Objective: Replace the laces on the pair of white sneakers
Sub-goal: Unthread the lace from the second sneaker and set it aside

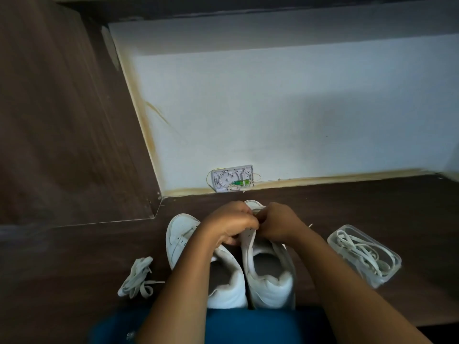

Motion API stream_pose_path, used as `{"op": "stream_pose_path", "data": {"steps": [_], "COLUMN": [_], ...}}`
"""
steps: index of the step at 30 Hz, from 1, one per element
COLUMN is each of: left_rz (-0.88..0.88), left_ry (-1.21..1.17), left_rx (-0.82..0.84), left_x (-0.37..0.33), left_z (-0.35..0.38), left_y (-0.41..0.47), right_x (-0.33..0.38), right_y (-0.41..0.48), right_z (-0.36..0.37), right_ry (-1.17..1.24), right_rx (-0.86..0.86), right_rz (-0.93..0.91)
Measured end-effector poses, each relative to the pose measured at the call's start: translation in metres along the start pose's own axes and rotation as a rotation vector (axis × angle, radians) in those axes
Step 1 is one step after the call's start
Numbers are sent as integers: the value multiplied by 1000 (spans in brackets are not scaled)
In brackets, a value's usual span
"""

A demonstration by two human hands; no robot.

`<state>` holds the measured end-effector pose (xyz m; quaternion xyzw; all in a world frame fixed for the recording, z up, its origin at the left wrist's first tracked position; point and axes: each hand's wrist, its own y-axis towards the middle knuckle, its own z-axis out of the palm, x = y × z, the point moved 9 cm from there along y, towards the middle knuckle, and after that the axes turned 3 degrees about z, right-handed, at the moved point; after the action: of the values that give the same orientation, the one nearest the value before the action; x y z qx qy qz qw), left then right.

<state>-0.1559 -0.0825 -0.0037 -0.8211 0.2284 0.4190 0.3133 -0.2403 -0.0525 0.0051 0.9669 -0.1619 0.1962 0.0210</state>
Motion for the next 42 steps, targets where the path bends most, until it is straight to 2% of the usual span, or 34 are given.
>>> {"op": "stream_pose_path", "data": {"steps": [2, 4, 6, 8, 11, 13, 15, 17, 19, 21, 23, 24, 27, 30, 33, 35, 36, 39, 40, 42], "left_rz": [3, 18, 38, 55, 118, 145, 165, 182, 171, 198, 318, 377, 430, 299, 242, 300, 344, 494, 532, 577], "left_ry": [12, 139, 259, 270, 337, 386, 454, 559, 606, 321, 27, 7, 17, -29, 250, 344, 296, -162, -272, -336], "left_rx": [40, 30, -32, -132, -260, -247, -240, -313, -478, -565, -496, -453, -365, -268, -201, -283, -359, -529, -527, -492], "left_x": [1, 1, 2, 1, -5, -7, -9, -15, -22, -25, -28, -33, -44, -29, -14, -17, -22, -35, -38, -45], "left_z": [2, 3, 1, -6, -15, -14, -11, -12, -21, -33, -35, -33, -24, -23, -16, -16, -20, -40, -43, -43], "left_y": [-1, -1, 4, 7, 9, 11, 12, 10, 4, 4, 14, 15, 9, 14, 20, 19, 17, 9, 8, 6], "right_x": [-3, -7, -13, -18, -36, -53, -61, -58, -52, -43, -34, -31, -30, -36, -37, -37, -38, -34, -32, -24], "right_y": [3, 6, 7, 7, 6, 8, 8, 8, 6, 3, 1, 0, -1, -4, -8, -9, -10, -10, -9, -5], "right_z": [4, 3, 2, 1, -1, 9, 19, 18, 9, 3, 3, 3, 3, 1, -2, -6, -6, -1, 0, -3], "right_ry": [23, 85, 163, 245, 541, 841, 1020, 1010, 934, 886, 856, 838, 821, 1013, 1228, 1343, 1379, 1296, 1203, 889], "right_rx": [-10, -51, -80, -116, -196, -176, -145, -156, -190, -162, -99, -84, -111, -136, -99, -97, -107, -91, -95, -127], "right_rz": [38, 93, 133, 158, 270, 388, 463, 456, 424, 375, 319, 293, 284, 374, 447, 457, 474, 460, 425, 273]}}
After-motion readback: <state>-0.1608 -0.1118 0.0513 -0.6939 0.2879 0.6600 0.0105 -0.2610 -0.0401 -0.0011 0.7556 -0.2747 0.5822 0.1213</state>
